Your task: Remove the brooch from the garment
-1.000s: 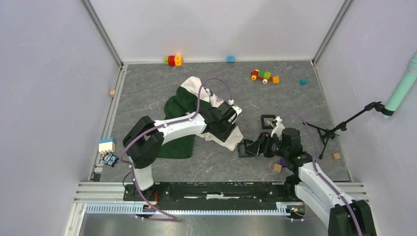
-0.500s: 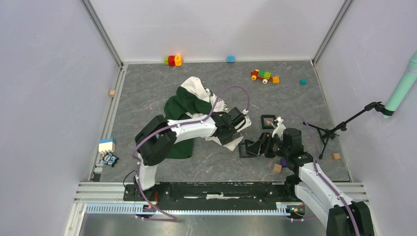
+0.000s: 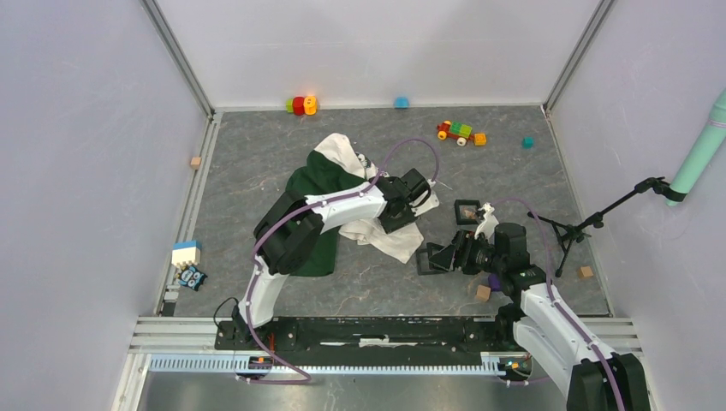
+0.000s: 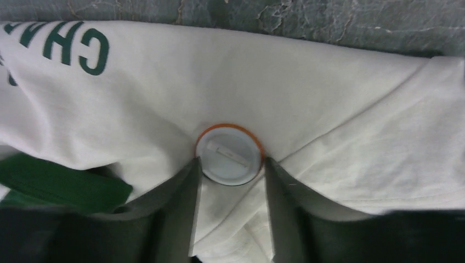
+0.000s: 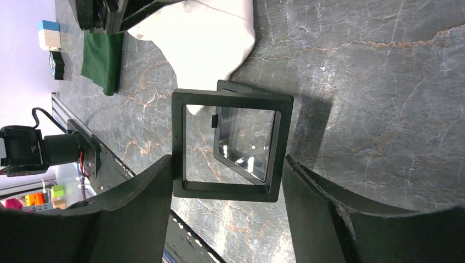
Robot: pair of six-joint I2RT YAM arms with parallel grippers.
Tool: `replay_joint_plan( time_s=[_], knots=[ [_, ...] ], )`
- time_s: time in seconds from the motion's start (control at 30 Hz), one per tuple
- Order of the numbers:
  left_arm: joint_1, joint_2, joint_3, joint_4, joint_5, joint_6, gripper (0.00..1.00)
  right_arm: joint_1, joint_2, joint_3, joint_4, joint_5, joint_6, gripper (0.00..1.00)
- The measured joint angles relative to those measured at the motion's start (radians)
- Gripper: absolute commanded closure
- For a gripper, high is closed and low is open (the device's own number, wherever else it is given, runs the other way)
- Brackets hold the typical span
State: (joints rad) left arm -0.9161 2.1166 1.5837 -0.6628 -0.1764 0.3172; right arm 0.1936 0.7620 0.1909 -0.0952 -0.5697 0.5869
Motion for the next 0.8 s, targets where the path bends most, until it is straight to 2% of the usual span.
replay_joint_plan(
  time_s=[0.07,0.17,0.4,0.57,0.67,0.8],
  knots=[
    [0.002,0.0,0.005,-0.002,-0.011,0.005,0.25,0.0,0.0,0.001,-0.001,-0.003,-0.001,0.37],
    [0.004,-0.001,0.011,-0.001,-0.016,0.006,0.23,-0.001,0.0,0.004,-0.001,-0.01,-0.002,0.38],
    [0.02,0.014,0.037,-0.045,0.048,0.005,0.44,-0.006,-0.006,0.004,-0.001,-0.018,-0.005,0.38],
    [0.045,0.038,0.078,-0.097,0.155,0.004,0.49,-0.008,-0.013,0.004,-0.002,-0.025,-0.005,0.39],
    [0.06,0.053,0.105,-0.134,0.209,0.002,0.58,-0.009,-0.014,0.004,-0.002,-0.026,-0.005,0.39],
    [0.073,0.051,0.114,-0.15,0.27,-0.018,0.6,-0.013,-0.021,0.004,-0.004,-0.026,-0.005,0.39]
  ],
)
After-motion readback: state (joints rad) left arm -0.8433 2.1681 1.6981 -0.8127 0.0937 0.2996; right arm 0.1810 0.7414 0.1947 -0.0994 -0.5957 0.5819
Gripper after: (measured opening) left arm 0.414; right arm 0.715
